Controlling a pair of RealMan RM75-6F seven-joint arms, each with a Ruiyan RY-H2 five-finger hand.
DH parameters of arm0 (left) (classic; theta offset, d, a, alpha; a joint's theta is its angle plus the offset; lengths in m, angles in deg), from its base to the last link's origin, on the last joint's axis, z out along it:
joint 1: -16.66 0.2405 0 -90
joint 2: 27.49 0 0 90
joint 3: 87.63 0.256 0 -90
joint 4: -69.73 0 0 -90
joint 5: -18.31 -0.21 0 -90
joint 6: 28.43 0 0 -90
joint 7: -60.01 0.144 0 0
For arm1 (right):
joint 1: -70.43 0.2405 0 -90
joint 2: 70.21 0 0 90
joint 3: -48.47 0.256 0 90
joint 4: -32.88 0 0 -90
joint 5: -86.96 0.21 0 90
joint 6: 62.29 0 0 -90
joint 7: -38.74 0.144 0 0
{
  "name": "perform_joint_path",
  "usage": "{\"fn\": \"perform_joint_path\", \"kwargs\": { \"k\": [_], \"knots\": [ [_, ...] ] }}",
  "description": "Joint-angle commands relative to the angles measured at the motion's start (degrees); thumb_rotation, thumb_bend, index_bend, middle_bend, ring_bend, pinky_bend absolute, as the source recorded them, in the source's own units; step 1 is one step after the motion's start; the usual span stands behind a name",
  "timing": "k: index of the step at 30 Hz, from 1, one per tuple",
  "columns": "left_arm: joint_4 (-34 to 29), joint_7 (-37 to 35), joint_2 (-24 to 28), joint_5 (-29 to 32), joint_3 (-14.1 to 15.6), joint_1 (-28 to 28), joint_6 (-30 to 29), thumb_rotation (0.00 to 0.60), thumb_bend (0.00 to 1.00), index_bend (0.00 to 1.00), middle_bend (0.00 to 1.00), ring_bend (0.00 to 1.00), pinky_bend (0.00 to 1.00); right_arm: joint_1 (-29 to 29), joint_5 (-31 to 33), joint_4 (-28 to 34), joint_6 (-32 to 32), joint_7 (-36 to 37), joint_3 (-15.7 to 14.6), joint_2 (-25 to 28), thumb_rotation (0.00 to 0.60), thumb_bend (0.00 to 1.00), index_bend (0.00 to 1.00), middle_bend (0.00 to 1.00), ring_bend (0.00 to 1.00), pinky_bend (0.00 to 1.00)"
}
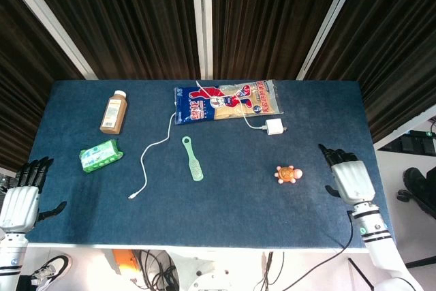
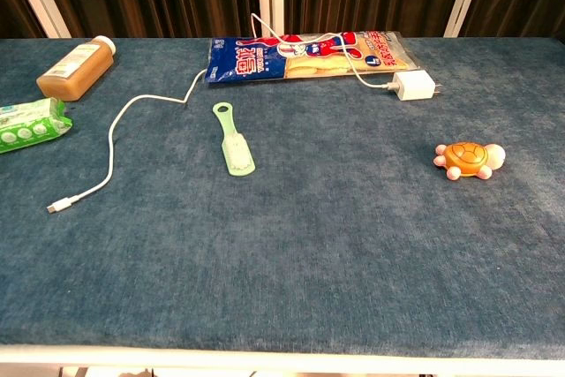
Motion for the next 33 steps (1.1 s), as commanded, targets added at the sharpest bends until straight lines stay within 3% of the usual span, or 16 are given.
{"fn": "perform_joint_path", "kwargs": {
  "k": [1, 11, 26, 33],
  "knots": [
    [0.1, -0.1, -0.1, 0.0, 0.0, -0.1, 0.2, 0.6, 0.14, 0.04, 0.03, 0.0, 0.03, 3.0, 1.7, -2.7, 2.8, -2.9, 0.5, -4.0, 0.6, 0.08, 0.2, 0.28, 0.3, 0.37],
    [0.9, -1.4, -0.4, 0.1, 0.1, -0.3, 0.9, 0.6, 0.14, 0.04, 0.03, 0.0, 0.03, 5.7, 4.1, -6.3, 5.2, -4.4, -0.1, -8.5, 0.6, 0.13, 0.32, 0.35, 0.34, 0.36],
    [2.8, -3.4, -0.8, 0.8, -0.1, -0.1, 1.2, 0.6, 0.14, 0.04, 0.03, 0.0, 0.03, 8.9, 5.5, -10.0, 7.7, -5.2, -1.2, -12.9, 0.6, 0.17, 0.39, 0.39, 0.37, 0.36],
    [3.5, -4.5, -0.9, 1.0, -0.1, 0.0, 1.3, 0.6, 0.14, 0.04, 0.03, 0.0, 0.03, 9.8, 5.3, -12.3, 8.0, -4.2, -1.9, -14.8, 0.6, 0.25, 0.45, 0.43, 0.41, 0.4]
  ]
}}
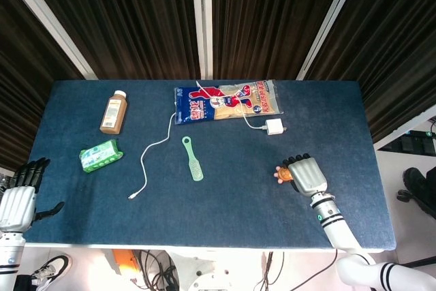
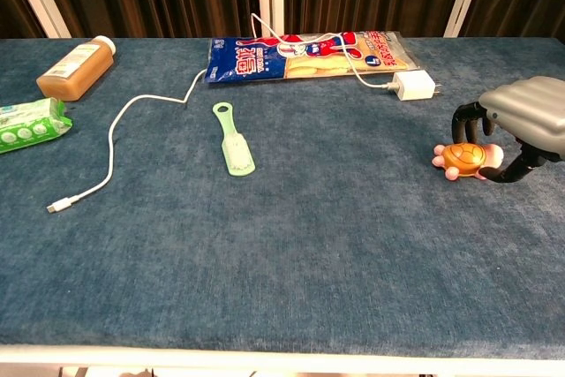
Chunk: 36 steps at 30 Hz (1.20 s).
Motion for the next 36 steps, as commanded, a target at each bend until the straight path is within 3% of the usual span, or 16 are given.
{"fn": "perform_joint_path", "kwargs": {
  "k": [1, 9, 16, 20, 23, 28, 30, 32, 36],
  "knots": [
    [0.2, -0.3, 0.0, 0.0, 0.0, 0.1, 0.0, 0.6, 0.14, 0.04, 0.03, 0.0, 0.03, 0.2, -0.9, -1.3, -0.4, 0.8, -0.6, -0.9, 0.6, 0.26, 0.47, 0.44, 0.42, 0.41],
    [0.8, -0.9, -0.2, 0.3, -0.1, 0.2, 0.1, 0.6, 0.14, 0.04, 0.03, 0.0, 0.03, 0.6, -3.7, -5.8, -1.5, 1.6, -2.2, -3.7, 0.6, 0.31, 0.62, 0.53, 0.52, 0.51],
    [1.1, -1.2, -0.2, 0.5, -0.2, 0.3, 0.2, 0.6, 0.14, 0.04, 0.03, 0.0, 0.03, 0.6, -5.0, -8.9, -3.0, 2.5, -2.5, -6.0, 0.6, 0.38, 0.89, 0.73, 0.72, 0.74],
    [1.2, -1.3, -0.3, 0.4, -0.2, 0.3, 0.1, 0.6, 0.14, 0.04, 0.03, 0.0, 0.03, 0.3, -5.8, -9.7, -4.4, 3.7, -2.4, -6.3, 0.6, 0.39, 0.92, 0.75, 0.74, 0.77],
    [1.2, -1.3, -0.3, 0.4, -0.2, 0.3, 0.1, 0.6, 0.14, 0.04, 0.03, 0.0, 0.03, 0.3, -5.6, -8.4, -3.3, 4.5, -2.8, -4.9, 0.6, 0.35, 0.81, 0.7, 0.7, 0.71],
    [1.1, -1.4, -0.2, 0.4, -0.2, 0.4, 0.0, 0.6, 0.14, 0.04, 0.03, 0.0, 0.04, 0.6, -4.2, -4.1, -1.2, 3.7, -2.9, -1.4, 0.6, 0.23, 0.41, 0.42, 0.39, 0.4],
    [1.0, -1.3, -0.2, 0.3, -0.1, 0.4, 0.0, 0.6, 0.14, 0.04, 0.03, 0.0, 0.04, 0.6, -3.9, -2.7, -1.3, 3.3, -2.7, -0.5, 0.6, 0.22, 0.32, 0.33, 0.3, 0.33],
    [1.0, -1.3, -0.2, 0.3, -0.2, 0.4, 0.0, 0.6, 0.14, 0.04, 0.03, 0.0, 0.04, 0.5, -3.8, -1.8, -1.7, 2.9, -2.4, -0.1, 0.6, 0.22, 0.26, 0.27, 0.25, 0.27],
    [1.0, -1.4, -0.2, 0.4, -0.2, 0.4, 0.0, 0.6, 0.14, 0.04, 0.03, 0.0, 0.04, 0.6, -3.8, -0.6, -2.3, 2.3, -2.2, 0.4, 0.6, 0.23, 0.24, 0.27, 0.24, 0.26]
  ]
}}
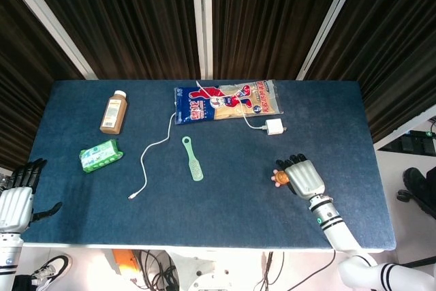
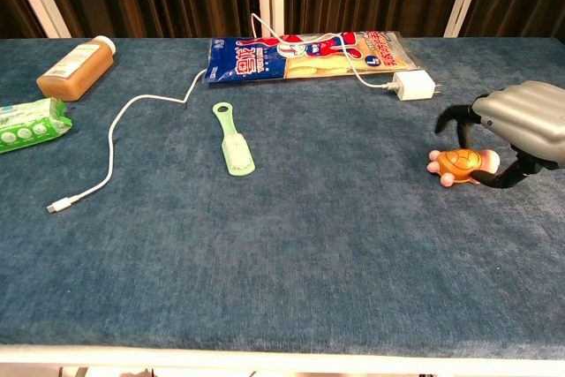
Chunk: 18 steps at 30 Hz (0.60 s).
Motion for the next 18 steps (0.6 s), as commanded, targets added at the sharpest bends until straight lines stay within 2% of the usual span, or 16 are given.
{"fn": "perform_joint_path", "kwargs": {
  "k": [1, 4, 7, 12, 18],
  "knots": [
    [0.0, 0.0, 0.0, 0.1, 0.0, 0.0, 0.0, 0.6, 0.14, 0.04, 0.03, 0.0, 0.04, 0.1, -0.1, 0.4, -0.4, -0.5, 0.1, 0.2, 0.6, 0.23, 0.24, 0.27, 0.24, 0.26],
    [0.1, -0.2, 0.0, 0.1, 0.0, 0.0, 0.1, 0.6, 0.14, 0.04, 0.03, 0.0, 0.04, 0.2, -0.1, 0.4, -0.3, -0.6, -0.1, 0.0, 0.6, 0.23, 0.25, 0.28, 0.25, 0.26],
    [0.2, -0.4, 0.0, 0.2, 0.0, 0.0, 0.2, 0.6, 0.14, 0.04, 0.03, 0.0, 0.04, 0.3, -0.4, -0.1, -0.2, -0.6, -0.3, -0.4, 0.6, 0.24, 0.31, 0.3, 0.28, 0.27],
    [0.5, -0.9, -0.1, 0.2, -0.1, 0.0, 0.3, 0.6, 0.14, 0.04, 0.03, 0.0, 0.04, 0.6, -0.9, -2.0, -0.5, -0.9, -0.6, -2.0, 0.6, 0.25, 0.48, 0.41, 0.41, 0.33],
    [0.8, -1.3, -0.2, 0.3, 0.0, 0.1, 0.4, 0.6, 0.14, 0.04, 0.03, 0.0, 0.05, 0.9, -2.7, -5.9, -1.7, -0.2, -0.6, -4.8, 0.6, 0.32, 0.75, 0.61, 0.6, 0.46]
  ]
}}
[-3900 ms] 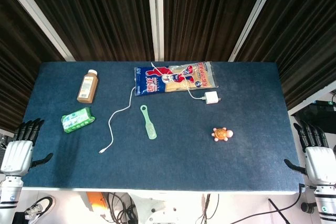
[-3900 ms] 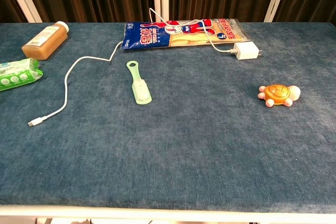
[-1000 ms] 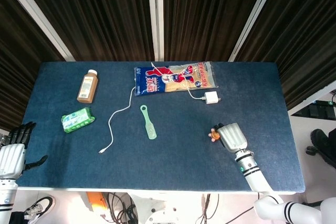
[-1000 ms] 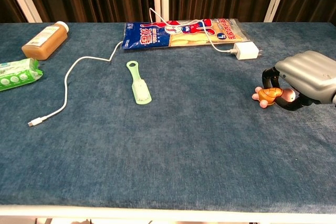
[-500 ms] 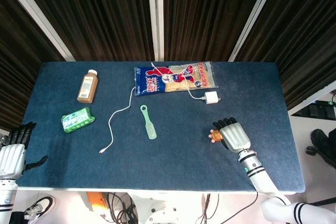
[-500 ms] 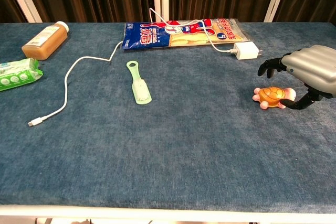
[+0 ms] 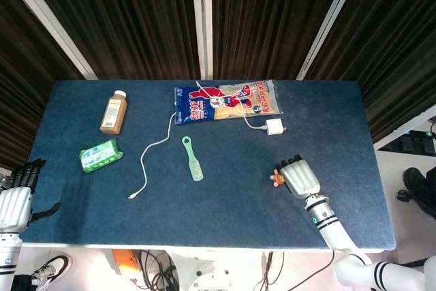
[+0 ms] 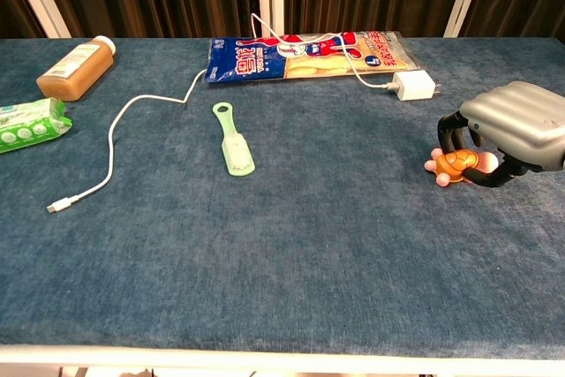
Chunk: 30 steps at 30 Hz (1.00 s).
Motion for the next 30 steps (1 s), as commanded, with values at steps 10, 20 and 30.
{"fn": "perform_joint_path", "kwargs": {
  "k": [10, 20, 30],
  "knots": [
    [0.1, -0.2, 0.1, 0.0, -0.2, 0.1, -0.2, 0.6, 0.14, 0.04, 0.03, 0.0, 0.05, -0.1, -1.5, -4.2, -1.9, 1.6, 0.1, -3.0, 0.6, 0.44, 0.99, 0.8, 0.8, 0.67],
    [-0.5, 0.2, 0.3, -0.1, -0.3, 0.0, -0.4, 0.6, 0.14, 0.04, 0.03, 0.0, 0.05, -0.6, 1.1, 2.2, -1.0, -0.2, 1.1, 2.3, 0.6, 0.02, 0.07, 0.11, 0.06, 0.06],
    [-3.6, 2.4, 1.6, -1.0, -0.4, 0.0, -1.4, 0.6, 0.14, 0.04, 0.03, 0.0, 0.05, -9.0, -7.2, 15.6, -18.4, 6.4, -0.7, 11.9, 0.6, 0.0, 0.0, 0.0, 0.0, 0.0]
  ]
}}
